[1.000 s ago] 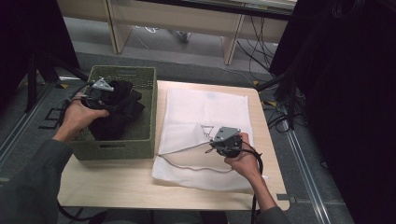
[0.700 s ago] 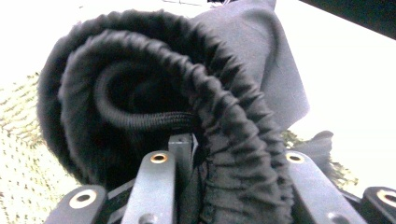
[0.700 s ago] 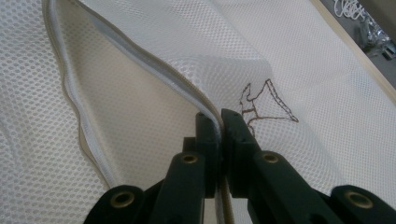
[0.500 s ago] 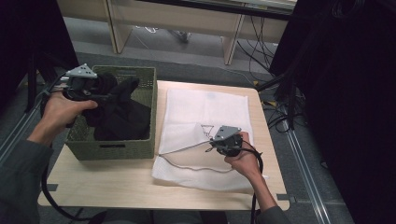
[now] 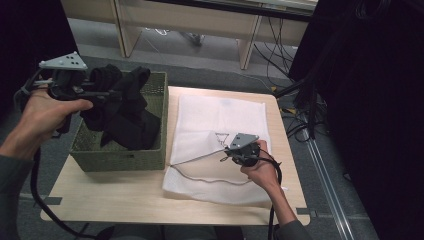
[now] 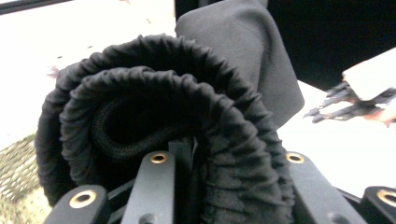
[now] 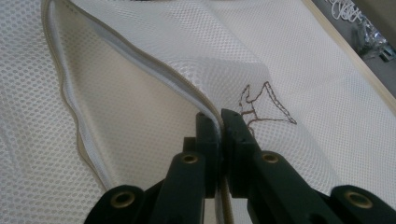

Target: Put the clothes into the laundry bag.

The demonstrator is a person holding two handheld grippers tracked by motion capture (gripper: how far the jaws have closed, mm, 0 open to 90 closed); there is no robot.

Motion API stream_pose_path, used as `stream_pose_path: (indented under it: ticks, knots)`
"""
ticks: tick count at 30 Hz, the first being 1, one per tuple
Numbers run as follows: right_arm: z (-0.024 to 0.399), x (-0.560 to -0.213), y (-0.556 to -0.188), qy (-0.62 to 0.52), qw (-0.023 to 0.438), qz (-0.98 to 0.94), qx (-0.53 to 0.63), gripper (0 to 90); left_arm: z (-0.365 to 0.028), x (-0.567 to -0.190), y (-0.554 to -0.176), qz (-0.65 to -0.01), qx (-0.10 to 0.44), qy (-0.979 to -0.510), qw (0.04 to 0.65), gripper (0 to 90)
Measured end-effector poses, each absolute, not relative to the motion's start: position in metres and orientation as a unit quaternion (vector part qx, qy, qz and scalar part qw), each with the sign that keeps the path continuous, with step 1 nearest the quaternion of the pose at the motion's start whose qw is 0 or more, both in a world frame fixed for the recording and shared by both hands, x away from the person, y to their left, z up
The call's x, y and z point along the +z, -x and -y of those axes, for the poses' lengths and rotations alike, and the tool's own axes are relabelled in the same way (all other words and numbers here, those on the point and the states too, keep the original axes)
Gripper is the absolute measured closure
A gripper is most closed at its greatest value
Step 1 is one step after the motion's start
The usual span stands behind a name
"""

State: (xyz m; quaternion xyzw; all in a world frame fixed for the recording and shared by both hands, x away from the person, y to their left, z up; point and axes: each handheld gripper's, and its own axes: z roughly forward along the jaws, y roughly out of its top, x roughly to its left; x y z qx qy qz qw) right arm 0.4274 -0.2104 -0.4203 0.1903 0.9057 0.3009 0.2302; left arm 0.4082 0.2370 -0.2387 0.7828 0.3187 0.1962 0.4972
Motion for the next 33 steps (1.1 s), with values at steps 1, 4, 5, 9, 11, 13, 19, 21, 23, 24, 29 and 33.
stream_pose_path:
  ticks: [1,4,5,9,11,13,19,21,23,24,29,33]
  knots:
    - [0.21,-0.42,-0.428,-0.191,0.23,-0.905,0.302,86.8,-0.235,-0.234,-0.403,-0.313,0.201,-0.781,0.501,69.5]
    - [0.211,-0.418,-0.428,-0.193,0.229,-0.904,0.305,86.8,-0.227,-0.215,-0.381,-0.289,0.189,-0.785,0.515,69.5]
    - [0.212,-0.418,-0.429,-0.194,0.229,-0.904,0.304,86.8,-0.225,-0.21,-0.376,-0.282,0.188,-0.787,0.516,69.5]
    - [0.211,-0.418,-0.429,-0.193,0.229,-0.905,0.303,86.8,-0.211,-0.203,-0.357,-0.257,0.167,-0.796,0.522,69.4]
    - [0.211,-0.417,-0.429,-0.194,0.229,-0.905,0.302,86.8,-0.204,-0.204,-0.349,-0.246,0.16,-0.803,0.519,69.3]
    - [0.211,-0.416,-0.429,-0.194,0.229,-0.904,0.303,86.8,-0.196,-0.207,-0.341,-0.235,0.152,-0.808,0.518,69.3]
    - [0.211,-0.416,-0.429,-0.194,0.229,-0.905,0.303,86.8,-0.175,-0.212,-0.321,-0.196,0.136,-0.821,0.519,69.3]
    - [0.211,-0.414,-0.429,-0.194,0.23,-0.903,0.306,86.9,-0.161,-0.218,-0.312,-0.175,0.125,-0.829,0.517,69.3]
    - [0.211,-0.41,-0.429,-0.195,0.231,-0.901,0.31,86.9,-0.151,-0.223,-0.306,-0.163,0.115,-0.833,0.516,69.2]
    - [0.211,-0.41,-0.429,-0.195,0.231,-0.901,0.31,86.9,-0.151,-0.223,-0.306,-0.163,0.115,-0.833,0.516,69.2]
    - [0.21,-0.402,-0.43,-0.192,0.238,-0.897,0.32,87.0,-0.123,-0.236,-0.298,-0.128,0.094,-0.849,0.504,69.1]
    - [0.21,-0.397,-0.43,-0.194,0.237,-0.895,0.323,87.0,-0.098,-0.252,-0.298,-0.109,0.059,-0.857,0.501,69.1]
